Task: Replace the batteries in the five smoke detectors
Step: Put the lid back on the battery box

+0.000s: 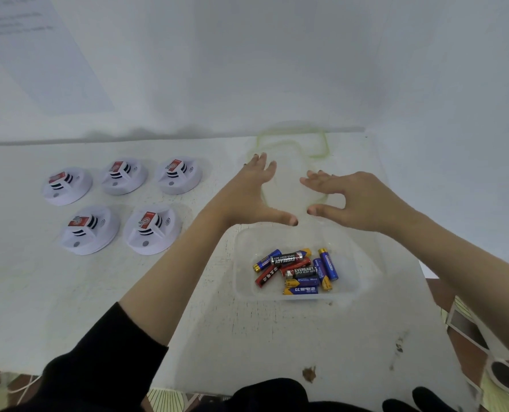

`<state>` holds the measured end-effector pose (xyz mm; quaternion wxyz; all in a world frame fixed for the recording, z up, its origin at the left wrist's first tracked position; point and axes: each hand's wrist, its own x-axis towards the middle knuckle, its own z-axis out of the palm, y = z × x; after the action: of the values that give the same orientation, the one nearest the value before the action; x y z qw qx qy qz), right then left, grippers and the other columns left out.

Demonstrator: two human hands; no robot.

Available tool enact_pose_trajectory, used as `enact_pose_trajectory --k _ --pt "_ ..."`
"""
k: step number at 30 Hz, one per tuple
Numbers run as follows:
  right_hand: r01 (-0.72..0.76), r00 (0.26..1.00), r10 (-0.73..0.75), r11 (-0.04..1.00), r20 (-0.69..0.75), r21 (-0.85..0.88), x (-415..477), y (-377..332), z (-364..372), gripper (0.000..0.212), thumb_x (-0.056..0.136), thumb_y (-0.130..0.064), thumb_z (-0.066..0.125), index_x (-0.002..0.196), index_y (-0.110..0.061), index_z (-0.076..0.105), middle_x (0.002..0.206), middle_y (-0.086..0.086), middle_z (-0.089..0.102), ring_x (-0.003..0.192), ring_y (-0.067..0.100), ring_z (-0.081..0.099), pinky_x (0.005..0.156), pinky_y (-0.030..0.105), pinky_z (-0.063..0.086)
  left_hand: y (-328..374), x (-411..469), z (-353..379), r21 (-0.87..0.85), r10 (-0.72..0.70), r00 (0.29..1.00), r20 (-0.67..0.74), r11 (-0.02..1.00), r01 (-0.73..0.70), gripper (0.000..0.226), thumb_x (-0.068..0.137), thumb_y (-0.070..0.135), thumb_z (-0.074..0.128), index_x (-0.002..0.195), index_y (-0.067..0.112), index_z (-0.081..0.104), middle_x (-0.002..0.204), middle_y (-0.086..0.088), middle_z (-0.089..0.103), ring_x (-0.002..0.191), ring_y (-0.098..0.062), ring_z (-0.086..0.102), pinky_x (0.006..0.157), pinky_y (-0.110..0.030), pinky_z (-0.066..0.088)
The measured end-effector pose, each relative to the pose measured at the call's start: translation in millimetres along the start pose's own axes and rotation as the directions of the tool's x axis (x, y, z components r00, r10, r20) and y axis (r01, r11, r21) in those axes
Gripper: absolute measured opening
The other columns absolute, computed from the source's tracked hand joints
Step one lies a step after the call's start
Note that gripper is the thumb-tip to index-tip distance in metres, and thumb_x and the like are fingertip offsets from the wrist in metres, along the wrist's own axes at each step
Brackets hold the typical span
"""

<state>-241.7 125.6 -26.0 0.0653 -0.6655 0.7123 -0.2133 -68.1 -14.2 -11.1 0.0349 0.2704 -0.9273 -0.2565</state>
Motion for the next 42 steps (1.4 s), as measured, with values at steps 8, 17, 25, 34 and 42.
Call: enact_pose_trajectory --k 8,17,25,34,42 --pt "0.02 0.998 -0.015 0.997 0.054 -0.081 2 -3 -2 0.058 0.087 -0.04 0.062 0.14 -0.031 0.04 0.147 -0.011 0.034 0.135 -0.001 0.03 0.099 0.013 0.023 5 2 5 0.173 0.039 0.997 -0.071 0.985 -0.026 0.105 0.074 0.047 0.076 0.153 0.009 0.018 0.162 -0.009 0.007 0.15 -0.016 0.003 0.117 -0.026 0.008" --pt "0.078 0.991 -0.053 0.975 0.121 -0.209 4 -10 -3 0.054 0.094 -0.034 0.053 0.143 -0.024 0.035 0.15 -0.003 0.032 0.138 0.008 0.03 0.102 0.026 0.031 8 -2 4 0.224 0.044 0.994 -0.105 0.974 -0.019 0.109 0.056 0.062 0.057 0.149 0.011 0.032 0.159 -0.007 0.021 0.147 -0.013 0.018 0.116 -0.03 0.017" --pt "0.066 0.995 -0.049 0.978 0.089 -0.199 3 -7 -3 0.053 0.092 -0.032 0.057 0.142 -0.025 0.038 0.148 -0.006 0.034 0.137 0.005 0.031 0.1 0.023 0.03 -4 -3 5 0.107 0.074 0.99 -0.122 0.992 -0.061 0.093 0.073 0.052 0.076 0.148 0.015 0.035 0.159 -0.001 0.023 0.146 -0.01 0.019 0.113 -0.022 0.011" --pt "-0.187 0.982 0.187 0.982 -0.005 0.015 -3 4 -8 0.054 0.09 -0.007 0.049 0.137 -0.033 0.045 0.149 0.004 0.036 0.108 0.021 0.059 0.088 0.026 0.042 -24 0 2 -0.484 -0.291 0.917 -0.274 0.865 0.13 0.046 0.098 0.015 0.051 0.143 0.014 0.042 0.143 0.0 0.046 0.133 -0.014 0.04 0.109 -0.028 0.029" --pt "-0.518 0.743 0.663 0.482 0.092 0.707 -1 -5 8 0.04 0.091 -0.022 0.059 0.126 -0.003 0.051 0.076 0.006 0.066 0.066 0.014 0.067 0.074 0.03 0.057 -32 3 5 -0.686 -0.448 0.872 -0.196 0.698 0.205 0.044 0.088 0.019 0.065 0.129 0.006 0.056 0.113 -0.008 0.067 0.099 -0.018 0.064 0.08 -0.025 0.054"
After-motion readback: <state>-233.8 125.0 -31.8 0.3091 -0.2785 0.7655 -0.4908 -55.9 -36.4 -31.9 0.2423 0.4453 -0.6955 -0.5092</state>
